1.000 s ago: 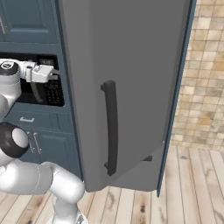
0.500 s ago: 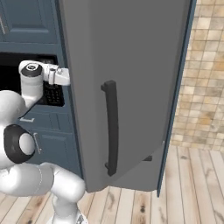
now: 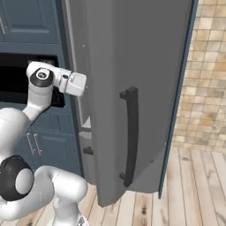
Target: Take the lemon wedge from the fridge and place it on the plate with fish on the dining counter.
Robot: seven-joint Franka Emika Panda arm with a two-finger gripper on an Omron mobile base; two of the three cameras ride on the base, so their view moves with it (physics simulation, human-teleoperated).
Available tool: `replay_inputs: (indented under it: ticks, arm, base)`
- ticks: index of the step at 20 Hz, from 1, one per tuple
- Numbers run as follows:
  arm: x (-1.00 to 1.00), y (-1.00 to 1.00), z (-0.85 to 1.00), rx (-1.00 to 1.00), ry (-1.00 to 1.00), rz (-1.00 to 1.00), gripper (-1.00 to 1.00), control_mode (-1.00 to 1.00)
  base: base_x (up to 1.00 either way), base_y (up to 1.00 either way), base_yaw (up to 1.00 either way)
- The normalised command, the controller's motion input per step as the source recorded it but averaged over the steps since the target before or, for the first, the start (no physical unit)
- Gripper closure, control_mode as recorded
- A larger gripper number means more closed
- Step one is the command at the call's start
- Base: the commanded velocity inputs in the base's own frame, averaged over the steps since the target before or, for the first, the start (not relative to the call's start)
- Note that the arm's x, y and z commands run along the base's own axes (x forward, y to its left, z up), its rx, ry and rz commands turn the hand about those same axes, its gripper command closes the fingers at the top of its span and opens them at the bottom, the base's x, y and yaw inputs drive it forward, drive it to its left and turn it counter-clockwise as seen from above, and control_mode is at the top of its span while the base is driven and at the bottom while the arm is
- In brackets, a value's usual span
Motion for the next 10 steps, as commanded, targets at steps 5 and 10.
replay_inputs:
  ticks: [5,10]
  arm:
    - [-0.81,-0.92,0.03,0.15,-0.09,-0.01,-1.00,-1.00]
    - [-0.52,0.30,0.26,0.05,-0.07,0.00,-1.00,-1.00]
  base:
    - [0.00,0.00,0.00]
    - [0.00,0.00,0.00]
